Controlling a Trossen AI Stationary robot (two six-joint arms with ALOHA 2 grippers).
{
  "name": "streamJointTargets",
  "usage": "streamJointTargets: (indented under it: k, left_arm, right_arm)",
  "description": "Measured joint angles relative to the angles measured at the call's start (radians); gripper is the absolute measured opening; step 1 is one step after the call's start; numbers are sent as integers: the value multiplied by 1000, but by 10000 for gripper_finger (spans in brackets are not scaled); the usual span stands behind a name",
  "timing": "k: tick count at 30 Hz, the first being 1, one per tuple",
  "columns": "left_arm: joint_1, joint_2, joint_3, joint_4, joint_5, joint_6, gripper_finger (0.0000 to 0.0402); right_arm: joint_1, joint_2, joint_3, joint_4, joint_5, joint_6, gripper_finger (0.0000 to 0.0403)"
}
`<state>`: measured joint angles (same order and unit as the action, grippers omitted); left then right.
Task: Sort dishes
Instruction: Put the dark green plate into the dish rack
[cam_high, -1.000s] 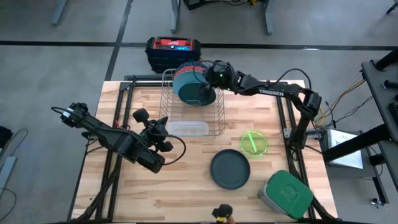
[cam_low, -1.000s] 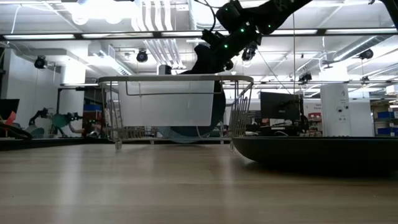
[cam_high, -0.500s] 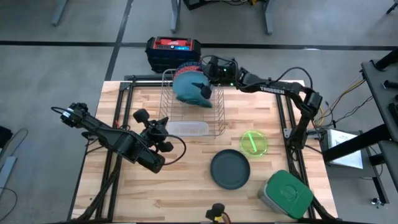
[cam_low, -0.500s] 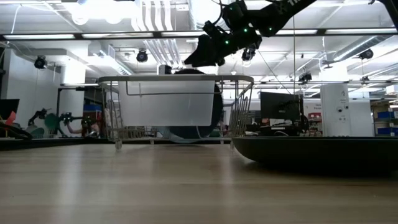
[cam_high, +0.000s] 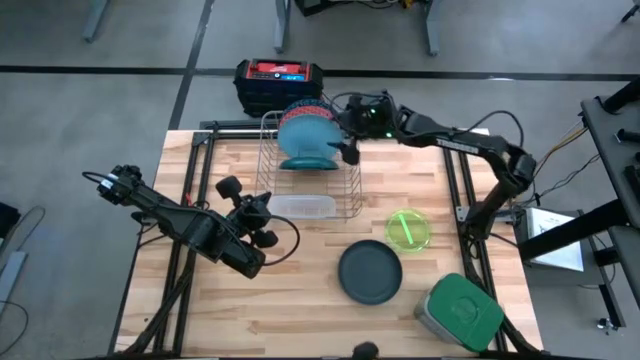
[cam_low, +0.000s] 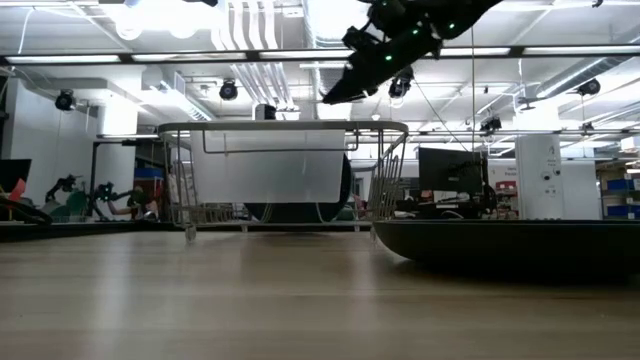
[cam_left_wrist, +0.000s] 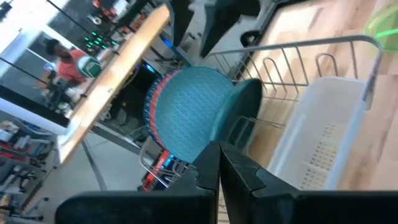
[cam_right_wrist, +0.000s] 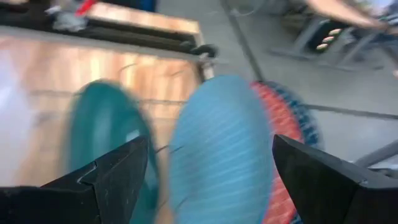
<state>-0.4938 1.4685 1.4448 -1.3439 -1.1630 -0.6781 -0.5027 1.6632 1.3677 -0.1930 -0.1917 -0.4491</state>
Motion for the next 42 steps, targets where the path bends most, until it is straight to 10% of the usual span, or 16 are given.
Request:
streamJointTargets:
  k: [7,17,34,42]
  left_arm:
    - [0,0,-26,7,24,0,0]
    - [0,0,-204,26,-6,-5,0]
    - [0,-1,-256,28,-59,-47,0]
    - [0,-1,-249,27,-59,-41,0]
  right_arm:
    - [25,-157,-197,-27,-188,-14,332]
    - [121,-173,-415,299,6,106,332]
    - [132,153,-141,166,127,156,326]
    - [131,183,-100,135,143,161,222]
